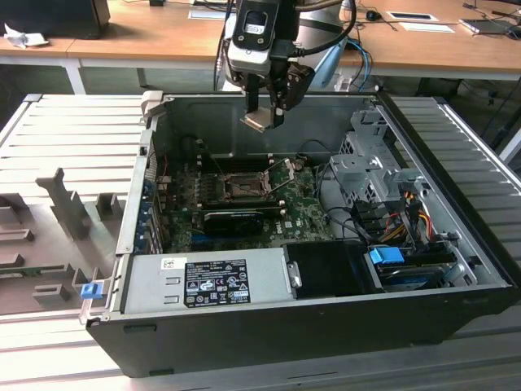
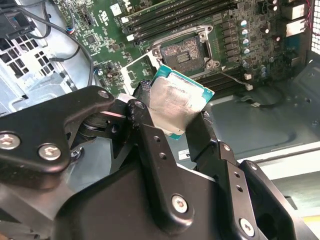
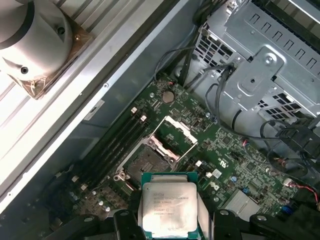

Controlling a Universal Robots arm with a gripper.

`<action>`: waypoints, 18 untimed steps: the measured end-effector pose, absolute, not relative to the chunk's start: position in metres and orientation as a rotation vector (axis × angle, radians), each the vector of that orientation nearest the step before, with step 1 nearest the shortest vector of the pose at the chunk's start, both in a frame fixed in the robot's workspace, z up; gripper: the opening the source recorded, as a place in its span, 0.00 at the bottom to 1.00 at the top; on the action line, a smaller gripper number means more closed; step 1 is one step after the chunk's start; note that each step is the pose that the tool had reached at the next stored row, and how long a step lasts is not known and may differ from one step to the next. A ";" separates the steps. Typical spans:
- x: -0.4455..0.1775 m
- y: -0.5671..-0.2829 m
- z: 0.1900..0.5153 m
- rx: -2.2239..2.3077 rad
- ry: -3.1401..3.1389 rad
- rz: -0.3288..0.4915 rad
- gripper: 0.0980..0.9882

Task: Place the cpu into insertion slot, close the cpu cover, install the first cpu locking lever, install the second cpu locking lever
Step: 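Place the cpu into insertion slot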

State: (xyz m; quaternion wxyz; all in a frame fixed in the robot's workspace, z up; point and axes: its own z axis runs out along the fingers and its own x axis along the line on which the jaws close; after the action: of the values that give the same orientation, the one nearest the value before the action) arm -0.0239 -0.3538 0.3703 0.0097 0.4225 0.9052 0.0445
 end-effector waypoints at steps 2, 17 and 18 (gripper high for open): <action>-0.024 -0.354 0.370 1.330 2.821 0.139 0.48; -0.024 -0.354 0.370 1.441 2.762 0.137 0.48; -0.024 -0.354 0.370 1.451 2.756 0.137 0.48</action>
State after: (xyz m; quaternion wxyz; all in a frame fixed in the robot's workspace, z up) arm -0.0239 -0.3538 0.3695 0.0119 0.4654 0.8839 0.0440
